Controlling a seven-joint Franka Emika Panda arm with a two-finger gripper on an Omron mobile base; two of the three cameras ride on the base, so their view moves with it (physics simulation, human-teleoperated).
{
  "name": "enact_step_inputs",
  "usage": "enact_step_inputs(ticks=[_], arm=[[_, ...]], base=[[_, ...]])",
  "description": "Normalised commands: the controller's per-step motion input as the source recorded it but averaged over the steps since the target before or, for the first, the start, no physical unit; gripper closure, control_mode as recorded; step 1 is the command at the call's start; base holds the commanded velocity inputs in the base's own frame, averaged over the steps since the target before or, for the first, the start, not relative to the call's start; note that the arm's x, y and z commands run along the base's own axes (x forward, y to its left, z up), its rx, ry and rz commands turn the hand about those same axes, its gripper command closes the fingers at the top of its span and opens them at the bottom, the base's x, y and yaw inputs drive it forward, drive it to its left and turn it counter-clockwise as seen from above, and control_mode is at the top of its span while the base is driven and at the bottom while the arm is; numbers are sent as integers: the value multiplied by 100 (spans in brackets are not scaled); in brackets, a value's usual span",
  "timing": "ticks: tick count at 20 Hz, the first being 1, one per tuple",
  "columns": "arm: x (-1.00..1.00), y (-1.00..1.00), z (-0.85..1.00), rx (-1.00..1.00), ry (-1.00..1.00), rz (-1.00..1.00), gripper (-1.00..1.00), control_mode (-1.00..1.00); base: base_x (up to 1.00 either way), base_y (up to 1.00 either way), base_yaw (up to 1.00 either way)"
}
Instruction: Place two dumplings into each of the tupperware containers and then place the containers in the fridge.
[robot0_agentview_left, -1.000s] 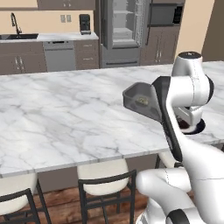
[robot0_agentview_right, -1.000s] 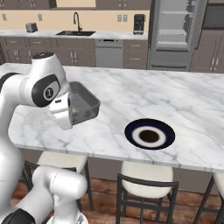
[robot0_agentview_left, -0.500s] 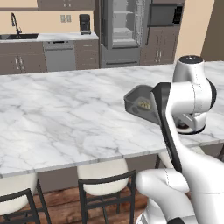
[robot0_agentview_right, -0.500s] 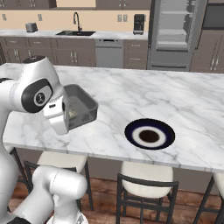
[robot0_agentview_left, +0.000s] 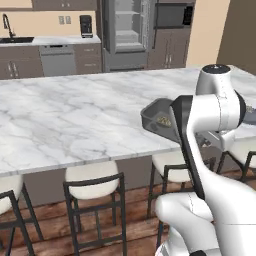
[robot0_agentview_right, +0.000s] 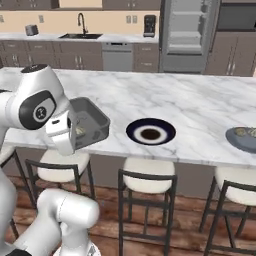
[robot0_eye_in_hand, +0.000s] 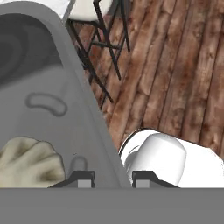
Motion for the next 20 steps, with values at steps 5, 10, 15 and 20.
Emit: enact_step_inputs(ticks=[5,10,15,20], arm=[[0,0,0,0,0,0,100,100],[0,0,0,0,0,0,100,100],[0,0,0,0,0,0,100,100],[0,0,0,0,0,0,100,100]], base=[[-36,-100,-35],[38,-100,-21],[75,-100,1],[18,-100,9]])
